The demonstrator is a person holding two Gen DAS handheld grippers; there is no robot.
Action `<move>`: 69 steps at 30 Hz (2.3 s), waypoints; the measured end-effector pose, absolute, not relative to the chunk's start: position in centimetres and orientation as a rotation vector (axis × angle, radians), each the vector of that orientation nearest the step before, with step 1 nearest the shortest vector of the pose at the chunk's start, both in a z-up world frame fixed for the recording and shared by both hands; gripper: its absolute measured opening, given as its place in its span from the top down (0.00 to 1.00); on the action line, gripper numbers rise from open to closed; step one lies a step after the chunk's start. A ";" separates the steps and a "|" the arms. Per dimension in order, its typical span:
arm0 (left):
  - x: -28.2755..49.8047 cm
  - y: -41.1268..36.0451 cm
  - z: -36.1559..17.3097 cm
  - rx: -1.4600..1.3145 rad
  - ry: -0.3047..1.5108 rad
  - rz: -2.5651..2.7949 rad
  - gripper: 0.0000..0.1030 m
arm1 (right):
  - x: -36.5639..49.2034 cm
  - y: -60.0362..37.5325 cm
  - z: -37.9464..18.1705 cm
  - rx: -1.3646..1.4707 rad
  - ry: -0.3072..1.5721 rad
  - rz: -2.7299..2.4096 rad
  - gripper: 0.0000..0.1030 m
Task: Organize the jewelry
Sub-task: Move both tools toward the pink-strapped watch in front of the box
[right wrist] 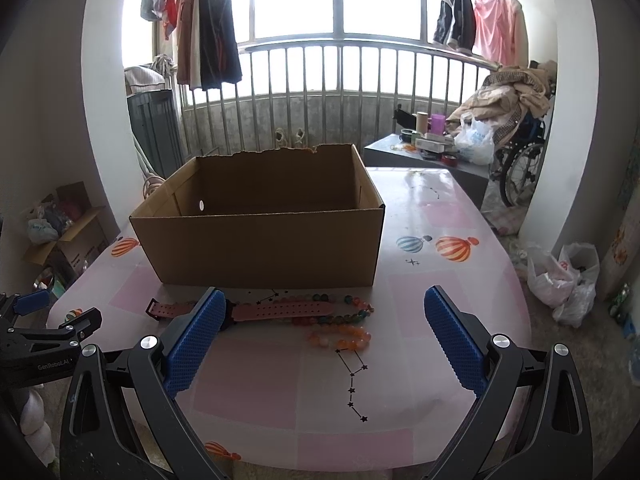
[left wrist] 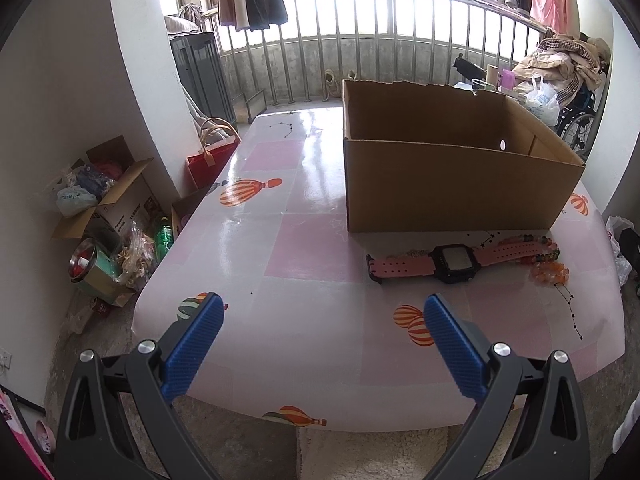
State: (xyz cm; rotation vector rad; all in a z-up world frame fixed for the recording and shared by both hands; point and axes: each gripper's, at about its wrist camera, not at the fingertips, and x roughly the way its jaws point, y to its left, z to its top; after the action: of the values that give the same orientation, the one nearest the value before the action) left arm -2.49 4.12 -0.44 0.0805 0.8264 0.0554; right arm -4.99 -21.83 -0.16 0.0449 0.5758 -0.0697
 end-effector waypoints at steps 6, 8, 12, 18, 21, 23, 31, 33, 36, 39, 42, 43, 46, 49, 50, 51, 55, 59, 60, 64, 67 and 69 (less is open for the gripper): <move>-2.7 4.6 0.1 0.067 0.805 0.066 0.04 | -5.2 -21.8 -0.1 0.045 0.567 -0.075 0.08; -3.0 4.5 0.3 0.059 0.786 0.064 0.04 | -5.5 -21.9 0.0 0.048 0.549 -0.074 0.08; -3.9 4.3 1.3 0.032 0.697 0.061 0.04 | -6.3 -21.6 0.4 0.045 0.488 -0.069 0.08; -4.8 3.9 2.5 0.008 0.590 0.051 0.04 | -7.0 -21.0 0.9 0.033 0.430 -0.058 0.08; -4.9 3.9 2.7 0.005 0.567 0.045 0.04 | -7.2 -20.9 1.0 0.034 0.416 -0.057 0.08; -4.9 3.6 2.6 0.013 0.564 0.044 0.04 | -7.2 -21.0 1.0 0.035 0.412 -0.059 0.08; -4.9 3.2 2.4 0.020 0.563 0.032 0.04 | -7.2 -20.8 1.0 0.035 0.409 -0.061 0.08; -5.0 3.2 2.4 0.018 0.564 0.030 0.04 | -7.2 -20.8 1.1 0.034 0.409 -0.061 0.08; -4.9 3.2 2.4 0.020 0.564 0.031 0.04 | -7.1 -20.7 1.0 0.034 0.412 -0.060 0.08; -4.9 3.2 2.4 0.018 0.565 0.031 0.04 | -7.1 -20.7 1.0 0.034 0.413 -0.059 0.08; -5.0 3.2 2.4 0.020 0.563 0.031 0.04 | -7.1 -20.7 0.9 0.034 0.414 -0.059 0.08; -5.0 3.2 2.4 0.020 0.564 0.031 0.04 | -7.1 -20.7 0.9 0.034 0.415 -0.059 0.08; -5.0 3.2 2.4 0.019 0.564 0.031 0.04 | -7.1 -20.7 0.9 0.034 0.415 -0.059 0.08; -4.9 3.3 2.4 0.019 0.565 0.031 0.04 | -7.1 -20.8 0.8 0.036 0.419 -0.058 0.08; -5.0 3.3 2.4 0.019 0.565 0.031 0.04 | -7.0 -20.8 0.8 0.036 0.421 -0.058 0.08; -5.0 3.2 2.3 0.022 0.566 0.031 0.04 | -7.0 -20.8 0.7 0.037 0.425 -0.059 0.08; -4.6 3.4 1.6 0.034 0.591 0.038 0.04 | -6.9 -20.8 0.4 0.043 0.431 -0.062 0.08; -4.4 3.7 1.2 0.034 0.602 0.049 0.04 | -6.9 -20.9 0.3 0.045 0.433 -0.062 0.08; -4.4 3.7 1.2 0.033 0.603 0.051 0.04 | -6.9 -21.0 0.4 0.043 0.432 -0.062 0.08; -4.4 3.9 1.2 0.035 0.604 0.048 0.04 | -6.8 -21.0 0.4 0.044 0.437 -0.058 0.08; -4.0 3.7 0.9 0.039 0.638 0.039 0.04 | -6.7 -21.1 0.1 0.046 0.452 -0.056 0.08; -3.2 3.4 0.2 0.044 0.708 0.033 0.04 | -6.4 -21.4 -0.3 0.051 0.487 -0.058 0.08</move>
State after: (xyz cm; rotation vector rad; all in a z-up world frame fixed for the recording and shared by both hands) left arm -3.17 3.43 0.23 0.0441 0.7075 0.0327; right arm -6.36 -21.39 -0.33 0.0508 0.4869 -0.0577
